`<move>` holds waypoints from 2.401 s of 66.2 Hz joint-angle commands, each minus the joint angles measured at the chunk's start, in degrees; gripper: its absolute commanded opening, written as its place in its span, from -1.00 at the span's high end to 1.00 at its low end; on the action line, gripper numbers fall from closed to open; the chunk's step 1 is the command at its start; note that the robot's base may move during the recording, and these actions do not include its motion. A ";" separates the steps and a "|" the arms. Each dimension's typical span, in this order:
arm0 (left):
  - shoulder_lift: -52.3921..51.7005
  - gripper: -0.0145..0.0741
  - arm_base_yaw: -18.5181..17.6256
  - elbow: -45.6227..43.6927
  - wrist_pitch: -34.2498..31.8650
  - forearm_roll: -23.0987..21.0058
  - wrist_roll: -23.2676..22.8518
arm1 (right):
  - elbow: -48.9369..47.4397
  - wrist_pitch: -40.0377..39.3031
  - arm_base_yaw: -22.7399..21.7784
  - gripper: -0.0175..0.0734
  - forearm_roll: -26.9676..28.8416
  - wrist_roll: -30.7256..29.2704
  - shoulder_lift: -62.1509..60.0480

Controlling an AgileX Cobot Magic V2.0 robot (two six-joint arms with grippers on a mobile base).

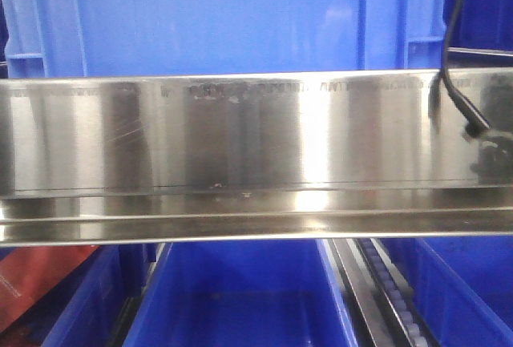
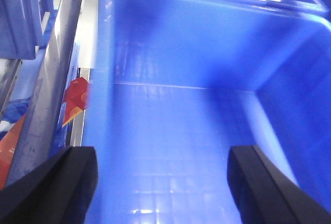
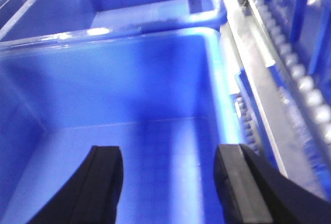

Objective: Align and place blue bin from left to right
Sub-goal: 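Open both grippers and release the bin's side walls, then raise both grippers up and away from the placed blue bin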

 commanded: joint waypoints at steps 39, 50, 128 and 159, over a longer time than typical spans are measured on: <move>-7.65 0.92 -0.34 -0.41 1.09 -1.38 0.07 | -1.72 8.28 -0.10 0.77 -0.75 -6.37 -4.90; -12.56 0.92 -0.85 6.14 0.30 1.92 -0.16 | 2.30 6.80 0.62 0.79 -0.75 -6.37 -9.02; -57.05 0.92 -0.93 70.30 -44.62 6.52 0.09 | 82.74 -47.05 2.37 0.79 -8.44 -6.40 -65.69; -60.96 0.92 -0.93 70.64 -44.20 7.56 0.09 | 85.16 -47.88 2.37 0.79 -8.44 -6.40 -74.05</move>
